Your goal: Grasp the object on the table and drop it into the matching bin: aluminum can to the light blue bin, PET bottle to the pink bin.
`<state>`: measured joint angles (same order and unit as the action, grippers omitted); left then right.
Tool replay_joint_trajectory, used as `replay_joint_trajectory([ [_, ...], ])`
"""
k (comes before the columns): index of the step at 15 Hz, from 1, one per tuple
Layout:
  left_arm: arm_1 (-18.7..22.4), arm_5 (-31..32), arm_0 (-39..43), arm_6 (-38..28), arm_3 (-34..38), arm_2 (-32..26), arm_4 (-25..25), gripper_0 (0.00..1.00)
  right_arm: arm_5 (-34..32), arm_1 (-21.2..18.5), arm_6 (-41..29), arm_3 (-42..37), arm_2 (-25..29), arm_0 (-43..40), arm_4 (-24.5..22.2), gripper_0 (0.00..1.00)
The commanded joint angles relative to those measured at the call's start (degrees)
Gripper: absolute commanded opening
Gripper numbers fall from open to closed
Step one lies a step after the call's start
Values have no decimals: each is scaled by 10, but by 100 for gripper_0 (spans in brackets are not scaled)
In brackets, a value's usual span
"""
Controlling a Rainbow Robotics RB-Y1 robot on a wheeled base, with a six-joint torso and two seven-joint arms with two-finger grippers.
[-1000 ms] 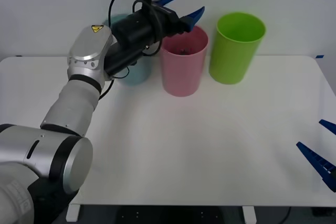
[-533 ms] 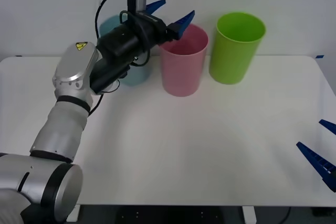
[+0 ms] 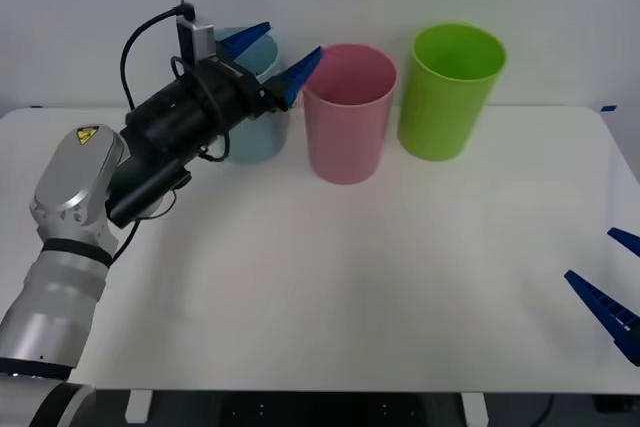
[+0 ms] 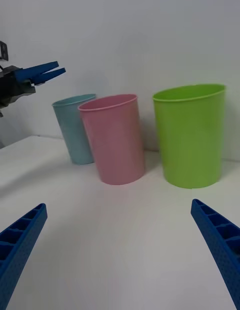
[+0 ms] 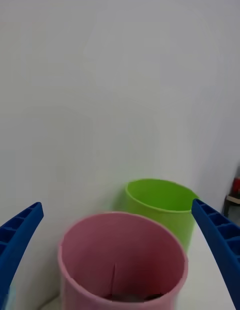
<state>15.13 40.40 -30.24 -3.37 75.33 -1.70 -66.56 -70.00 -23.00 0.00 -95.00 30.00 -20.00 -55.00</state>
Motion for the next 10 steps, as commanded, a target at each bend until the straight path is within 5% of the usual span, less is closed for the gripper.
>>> replay_joint_trajectory([
  [1, 30, 12, 49, 1, 40, -5, 20, 100, 0, 0, 0, 0, 0, 0, 0, 100],
  [10, 72, 182, 226, 6, 144, -161, -6, 100, 0, 0, 0, 0, 0, 0, 0, 100],
])
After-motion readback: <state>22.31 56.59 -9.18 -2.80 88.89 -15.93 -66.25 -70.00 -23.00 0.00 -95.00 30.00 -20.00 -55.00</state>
